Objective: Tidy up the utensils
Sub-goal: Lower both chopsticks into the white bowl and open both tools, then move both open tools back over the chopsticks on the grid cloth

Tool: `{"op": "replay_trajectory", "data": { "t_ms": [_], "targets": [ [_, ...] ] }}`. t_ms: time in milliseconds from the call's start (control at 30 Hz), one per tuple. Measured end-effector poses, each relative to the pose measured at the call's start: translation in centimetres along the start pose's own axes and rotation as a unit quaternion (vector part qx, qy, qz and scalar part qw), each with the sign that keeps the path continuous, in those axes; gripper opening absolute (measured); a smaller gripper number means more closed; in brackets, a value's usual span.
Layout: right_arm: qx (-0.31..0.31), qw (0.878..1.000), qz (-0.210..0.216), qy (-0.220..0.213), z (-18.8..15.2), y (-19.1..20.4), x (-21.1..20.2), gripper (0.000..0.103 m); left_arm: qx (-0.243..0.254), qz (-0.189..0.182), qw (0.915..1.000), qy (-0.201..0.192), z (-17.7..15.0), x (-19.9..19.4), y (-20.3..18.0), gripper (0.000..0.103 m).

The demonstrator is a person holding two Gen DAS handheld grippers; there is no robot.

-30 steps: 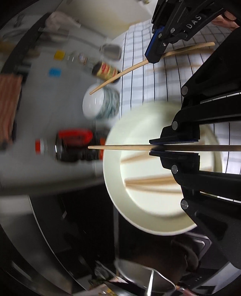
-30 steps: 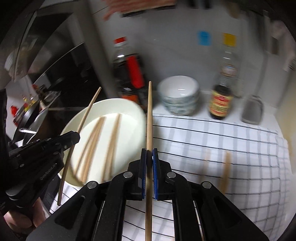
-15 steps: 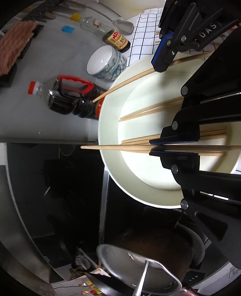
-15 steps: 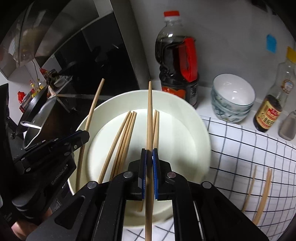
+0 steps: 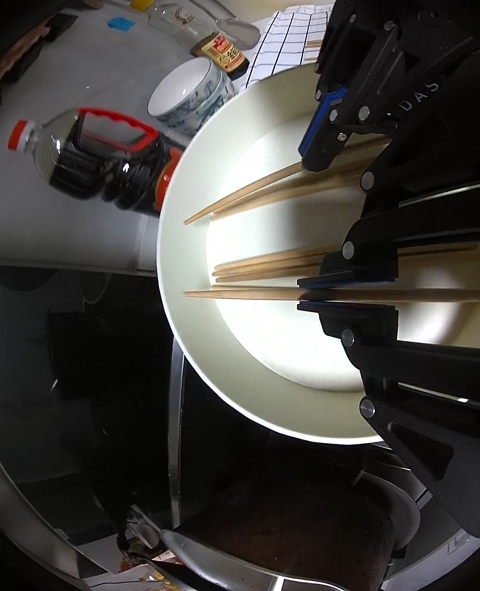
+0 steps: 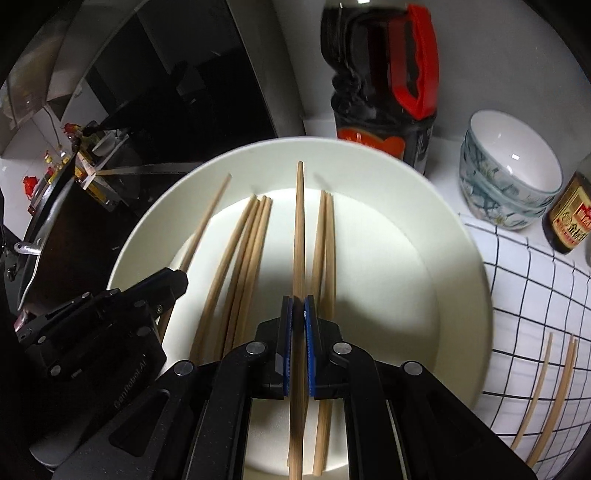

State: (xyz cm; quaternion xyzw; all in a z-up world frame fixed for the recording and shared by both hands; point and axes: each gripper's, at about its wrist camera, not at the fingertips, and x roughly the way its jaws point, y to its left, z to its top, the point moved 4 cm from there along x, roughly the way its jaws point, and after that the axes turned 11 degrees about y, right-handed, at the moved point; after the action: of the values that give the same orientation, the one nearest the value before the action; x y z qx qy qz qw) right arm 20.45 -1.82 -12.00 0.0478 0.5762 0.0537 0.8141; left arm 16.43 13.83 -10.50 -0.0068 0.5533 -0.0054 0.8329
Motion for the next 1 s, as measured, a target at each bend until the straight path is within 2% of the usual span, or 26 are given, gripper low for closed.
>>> {"op": "replay_trajectory", "data": {
  "t_ms": [133,200,267,300,433,567,833,1000],
  "targets": [
    [0.003,1.000,-0.004,0.002,0.0,0.0,0.3,0.006,-0.002,0.010,0.9999,0.002,0.2,0.4,0.1,0.008],
    [0.004,1.000,-0.007,-0.002,-0.1,-0.1,0.1,0.007,-0.004,0.012,0.9999,0.000,0.1,0.2,0.3,0.015],
    [0.004,1.000,-0.012,-0.006,0.0,-0.3,-0.2,0.015,-0.007,0.020,0.9998,-0.003,0.0,0.1,0.6,0.033],
    [0.004,1.000,-0.014,-0.009,0.0,-0.3,-0.4,0.019,-0.009,0.022,0.9997,-0.006,-0.1,-0.1,0.7,0.037],
    [0.004,1.000,-0.016,-0.014,-0.1,-0.7,-1.1,0.020,-0.016,0.030,0.9993,-0.016,-0.4,-0.7,1.2,0.058],
    [0.007,1.000,-0.017,-0.015,-0.6,-1.1,-1.6,0.021,-0.019,0.033,0.9990,-0.022,-0.7,-1.4,1.6,0.062],
    [0.005,0.999,-0.026,-0.029,-1.7,-1.0,-3.6,0.033,-0.030,0.033,0.9983,-0.038,-1.7,-3.4,2.4,0.079],
    [0.006,0.999,-0.029,-0.045,-2.6,-0.8,-5.3,0.039,-0.023,0.038,0.9975,-0.054,-2.6,-5.2,2.3,0.080]
  ]
}}
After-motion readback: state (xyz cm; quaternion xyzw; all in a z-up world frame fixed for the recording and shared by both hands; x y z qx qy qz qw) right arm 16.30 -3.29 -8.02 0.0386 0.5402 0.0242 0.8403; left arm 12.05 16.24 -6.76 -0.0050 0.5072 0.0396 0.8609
